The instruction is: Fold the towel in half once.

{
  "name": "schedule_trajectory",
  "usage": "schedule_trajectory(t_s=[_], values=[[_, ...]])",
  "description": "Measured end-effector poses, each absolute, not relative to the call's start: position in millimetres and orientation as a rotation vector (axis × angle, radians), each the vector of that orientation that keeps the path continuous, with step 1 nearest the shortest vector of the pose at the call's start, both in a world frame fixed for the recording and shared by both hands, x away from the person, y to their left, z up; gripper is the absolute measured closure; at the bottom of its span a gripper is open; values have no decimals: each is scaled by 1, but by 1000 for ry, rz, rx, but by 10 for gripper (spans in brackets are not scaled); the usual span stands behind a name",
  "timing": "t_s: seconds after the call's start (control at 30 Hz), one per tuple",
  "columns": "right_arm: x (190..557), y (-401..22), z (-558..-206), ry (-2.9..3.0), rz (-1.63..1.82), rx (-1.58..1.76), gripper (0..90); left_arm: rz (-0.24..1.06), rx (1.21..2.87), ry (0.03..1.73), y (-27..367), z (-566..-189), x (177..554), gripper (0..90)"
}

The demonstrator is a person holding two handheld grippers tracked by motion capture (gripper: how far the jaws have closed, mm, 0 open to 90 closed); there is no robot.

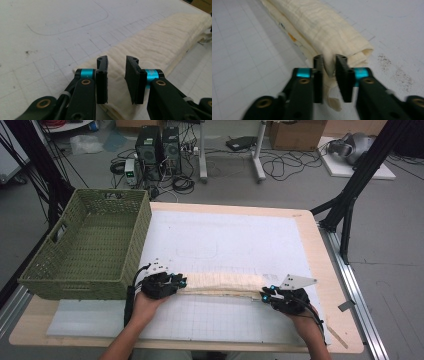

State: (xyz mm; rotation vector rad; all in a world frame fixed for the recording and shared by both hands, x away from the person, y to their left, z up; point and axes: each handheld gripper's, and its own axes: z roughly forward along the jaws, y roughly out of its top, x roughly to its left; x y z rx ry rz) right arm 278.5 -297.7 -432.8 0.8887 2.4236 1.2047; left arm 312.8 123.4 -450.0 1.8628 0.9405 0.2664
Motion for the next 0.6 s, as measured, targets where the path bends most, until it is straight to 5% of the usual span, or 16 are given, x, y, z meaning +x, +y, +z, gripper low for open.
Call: schedule_trajectory(t_s=[0.23, 0.6], values=[[276, -298, -409, 2202, 1387, 969, 430, 264, 1877, 934, 123, -450, 312, 695], [301, -259, -423, 2180, 1260, 1067, 507, 264, 1883, 958, 123, -451, 311, 694]])
